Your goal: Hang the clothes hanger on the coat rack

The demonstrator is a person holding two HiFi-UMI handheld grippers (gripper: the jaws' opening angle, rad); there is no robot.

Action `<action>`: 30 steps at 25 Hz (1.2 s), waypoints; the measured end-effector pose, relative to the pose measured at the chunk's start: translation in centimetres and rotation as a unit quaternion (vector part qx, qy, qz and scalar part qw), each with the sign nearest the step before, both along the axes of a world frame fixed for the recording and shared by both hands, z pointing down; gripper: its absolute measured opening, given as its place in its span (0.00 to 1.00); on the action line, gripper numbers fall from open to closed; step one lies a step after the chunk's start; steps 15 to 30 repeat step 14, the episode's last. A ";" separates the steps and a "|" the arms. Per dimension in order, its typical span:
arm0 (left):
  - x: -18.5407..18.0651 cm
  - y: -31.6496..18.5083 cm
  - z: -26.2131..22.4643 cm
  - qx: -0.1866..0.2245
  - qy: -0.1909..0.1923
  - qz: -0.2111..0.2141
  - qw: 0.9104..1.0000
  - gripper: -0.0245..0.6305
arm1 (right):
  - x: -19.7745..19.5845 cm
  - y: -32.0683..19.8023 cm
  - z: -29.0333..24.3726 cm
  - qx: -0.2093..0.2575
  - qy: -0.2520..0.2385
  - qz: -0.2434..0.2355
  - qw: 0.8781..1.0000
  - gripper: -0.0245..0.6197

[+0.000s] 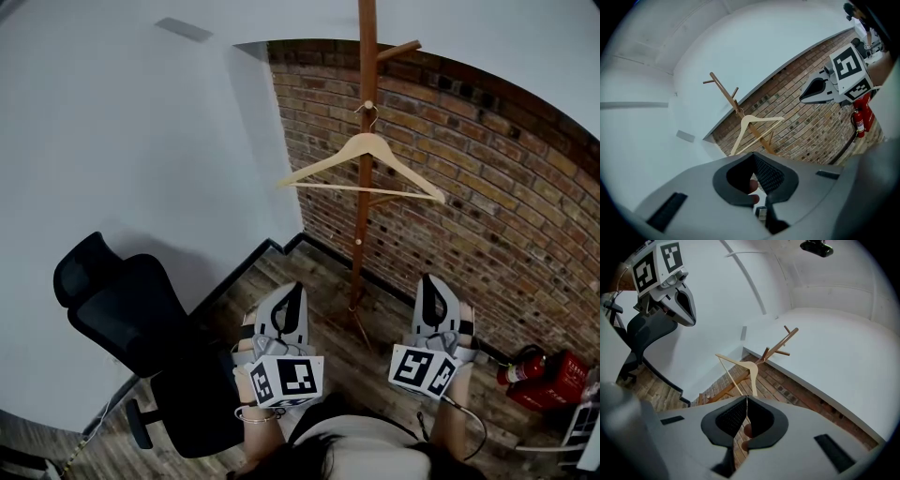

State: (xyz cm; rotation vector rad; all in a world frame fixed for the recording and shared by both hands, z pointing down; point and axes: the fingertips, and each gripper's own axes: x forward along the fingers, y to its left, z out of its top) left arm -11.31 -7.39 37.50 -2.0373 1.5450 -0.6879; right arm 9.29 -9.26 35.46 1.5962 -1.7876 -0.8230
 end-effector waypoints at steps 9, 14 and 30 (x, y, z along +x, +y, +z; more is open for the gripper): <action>2.5 2.1 0.4 -0.020 0.018 0.003 1.000 0.05 | 1.7 1.6 -0.1 -0.011 -0.036 -0.022 0.999 0.10; 3.1 2.9 1.0 -0.029 0.000 -0.018 0.999 0.05 | 2.3 2.3 0.2 -0.015 -0.049 -0.030 0.998 0.10; 3.1 2.9 1.0 -0.029 0.000 -0.018 0.999 0.05 | 2.3 2.3 0.2 -0.015 -0.049 -0.030 0.998 0.10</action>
